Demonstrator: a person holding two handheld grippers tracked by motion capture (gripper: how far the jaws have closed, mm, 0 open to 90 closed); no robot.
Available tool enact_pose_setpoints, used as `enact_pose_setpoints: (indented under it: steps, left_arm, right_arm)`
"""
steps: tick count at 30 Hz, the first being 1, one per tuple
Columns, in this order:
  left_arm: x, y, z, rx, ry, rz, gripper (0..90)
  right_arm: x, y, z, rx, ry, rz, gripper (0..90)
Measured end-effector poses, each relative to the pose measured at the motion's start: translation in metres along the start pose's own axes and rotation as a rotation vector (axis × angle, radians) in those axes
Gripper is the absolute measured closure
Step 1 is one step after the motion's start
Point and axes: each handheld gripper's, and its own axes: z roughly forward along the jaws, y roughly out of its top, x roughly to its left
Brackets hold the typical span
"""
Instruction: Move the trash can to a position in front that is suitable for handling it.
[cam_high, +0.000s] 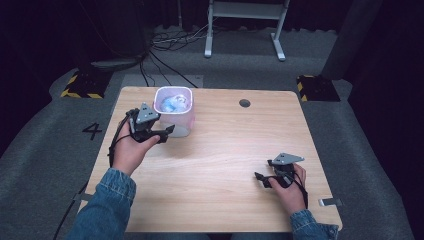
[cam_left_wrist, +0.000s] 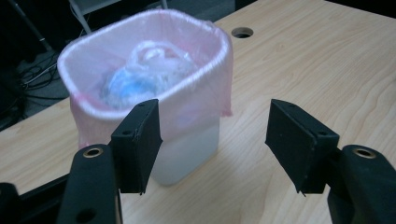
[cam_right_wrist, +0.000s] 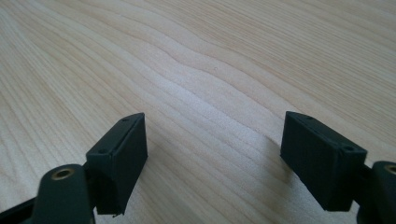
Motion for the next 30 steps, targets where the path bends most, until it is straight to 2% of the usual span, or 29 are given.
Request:
enact_pose_setpoints:
  steps: [3,5,6,9,10,12,14,16,21,22,23,24,26,27,30]
  left_arm:
    - [0.0,0.008,0.002,-0.014,0.006,0.016,36.0]
    - [-0.004,0.017,0.004,-0.005,0.007,0.033,35.2]
    - [-0.009,0.025,0.008,-0.003,-0.007,0.044,33.8]
    - [-0.011,0.032,0.014,0.005,-0.022,0.045,33.2]
    - [-0.011,0.035,0.023,0.01,-0.028,0.038,33.2]
    - [-0.011,0.036,0.028,0.007,-0.032,0.024,33.4]
    - [-0.009,0.038,0.043,0.004,-0.028,0.011,33.9]
    - [-0.011,0.039,0.053,0.01,-0.045,0.006,33.5]
    - [-0.016,0.041,0.068,0.037,-0.057,0.021,34.5]
    - [-0.016,0.041,0.074,0.036,-0.067,0.023,35.6]
    - [-0.016,0.04,0.076,0.028,-0.087,0.008,37.5]
    - [-0.016,0.04,0.076,0.028,-0.087,0.008,40.7]
    - [-0.015,0.039,0.081,0.02,-0.121,-0.033,41.6]
    - [-0.016,0.038,0.084,0.039,-0.1,-0.008,46.2]
    - [-0.016,0.037,0.087,0.036,-0.096,-0.005,55.8]
  right_arm:
    - [0.0,0.0,0.0,0.0,0.0,0.0,22.7]
    - [0.0,0.0,0.0,0.0,0.0,0.0,22.7]
    - [0.0,0.0,0.0,0.0,0.0,0.0,22.7]
    - [0.0,0.0,0.0,0.0,0.0,-0.001,22.7]
    - [0.0,0.0,0.0,0.0,-0.001,-0.001,22.6]
    - [0.0,0.0,0.0,0.0,-0.001,-0.001,22.7]
    - [0.0,0.0,0.0,0.0,0.0,-0.003,22.6]
    - [0.001,0.0,0.0,-0.001,0.001,-0.005,22.6]
    - [0.001,0.0,0.0,0.0,0.008,-0.01,22.5]
    - [0.001,0.0,0.0,0.0,0.009,-0.013,22.5]
    - [0.001,0.0,0.0,0.0,0.008,-0.012,22.4]
    - [0.001,0.0,0.0,0.0,0.008,-0.012,22.4]
    - [0.001,0.0,0.0,0.001,0.007,-0.012,22.4]
    - [0.001,0.0,0.0,0.001,0.007,-0.011,22.4]
    - [0.001,0.0,0.0,0.001,0.007,-0.013,22.4]
